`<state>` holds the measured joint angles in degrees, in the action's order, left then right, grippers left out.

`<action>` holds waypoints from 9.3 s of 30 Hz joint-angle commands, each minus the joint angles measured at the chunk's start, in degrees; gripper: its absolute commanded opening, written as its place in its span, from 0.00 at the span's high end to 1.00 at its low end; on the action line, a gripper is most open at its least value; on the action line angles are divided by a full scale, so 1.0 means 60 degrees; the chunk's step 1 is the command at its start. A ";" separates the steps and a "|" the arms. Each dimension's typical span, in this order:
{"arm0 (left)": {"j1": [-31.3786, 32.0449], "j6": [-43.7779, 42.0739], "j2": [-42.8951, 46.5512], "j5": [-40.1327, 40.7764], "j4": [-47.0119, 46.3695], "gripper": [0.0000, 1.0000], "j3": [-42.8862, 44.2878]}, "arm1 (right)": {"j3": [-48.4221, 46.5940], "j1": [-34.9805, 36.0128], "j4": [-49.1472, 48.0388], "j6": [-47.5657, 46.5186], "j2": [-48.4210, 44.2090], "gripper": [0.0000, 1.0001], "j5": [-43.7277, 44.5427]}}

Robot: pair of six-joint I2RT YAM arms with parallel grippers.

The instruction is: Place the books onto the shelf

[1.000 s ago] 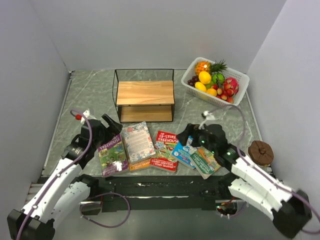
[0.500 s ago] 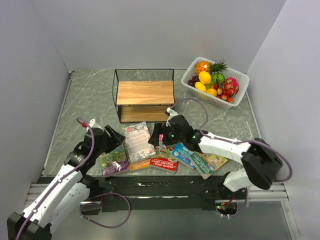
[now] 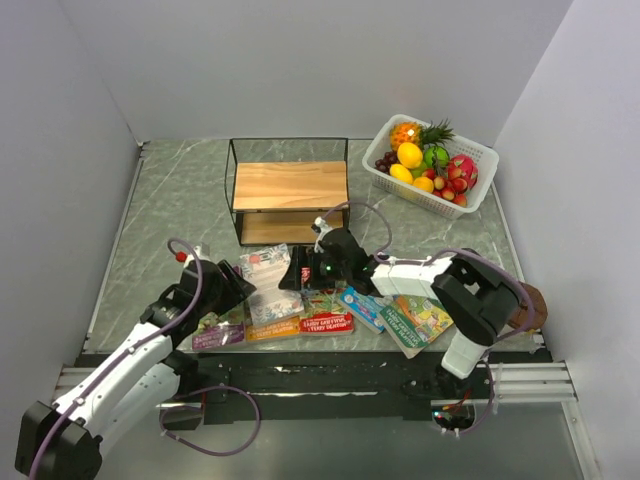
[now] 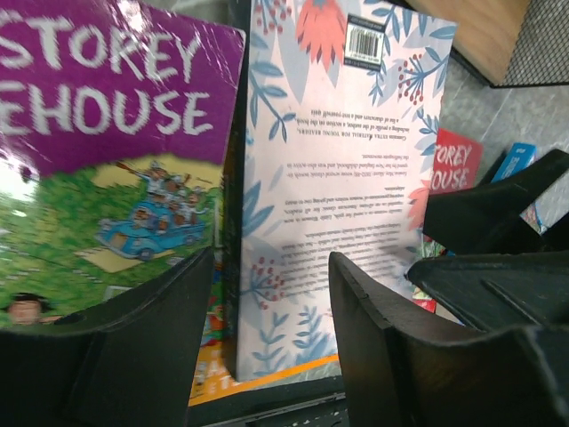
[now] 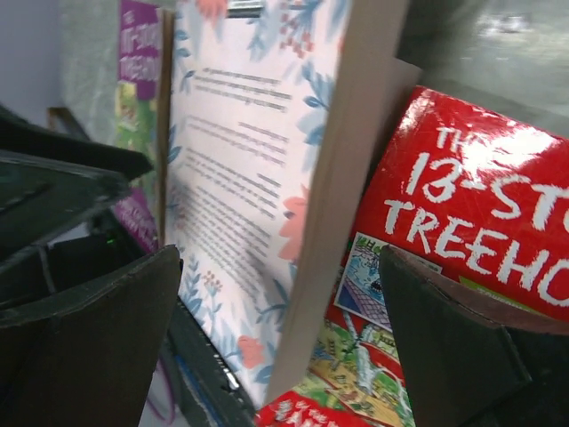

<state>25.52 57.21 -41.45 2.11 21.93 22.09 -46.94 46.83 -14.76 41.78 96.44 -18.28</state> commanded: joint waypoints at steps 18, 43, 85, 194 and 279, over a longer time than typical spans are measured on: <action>0.0229 0.0382 -0.0328 -0.0483 -0.1136 0.55 -0.0854 | 0.0103 0.0281 -0.3252 0.1313 0.1650 0.62 -0.2944; 0.0244 -0.0394 0.3451 -0.0058 -0.0110 0.07 0.1167 | 0.0530 0.0311 0.0962 -0.0487 -0.3548 1.00 -0.3163; 0.0244 0.0820 0.3716 -0.3790 -0.5055 0.01 0.0363 | -0.1186 -0.1477 0.1306 0.0096 -0.5689 1.00 -0.6459; 0.0361 -1.0401 -0.4241 0.6880 -0.8582 0.06 0.7097 | -0.1348 -0.2312 0.4628 -0.1382 -0.6038 0.01 0.5567; 0.4360 0.1027 -0.8750 -0.1713 -0.7609 0.12 0.2662 | 0.4410 -0.2678 0.5218 0.1797 -0.6057 0.00 0.4413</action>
<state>51.55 64.14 -92.09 -4.91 -19.57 39.24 -20.05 31.07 13.67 52.31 54.54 9.89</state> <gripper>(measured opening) 0.890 0.994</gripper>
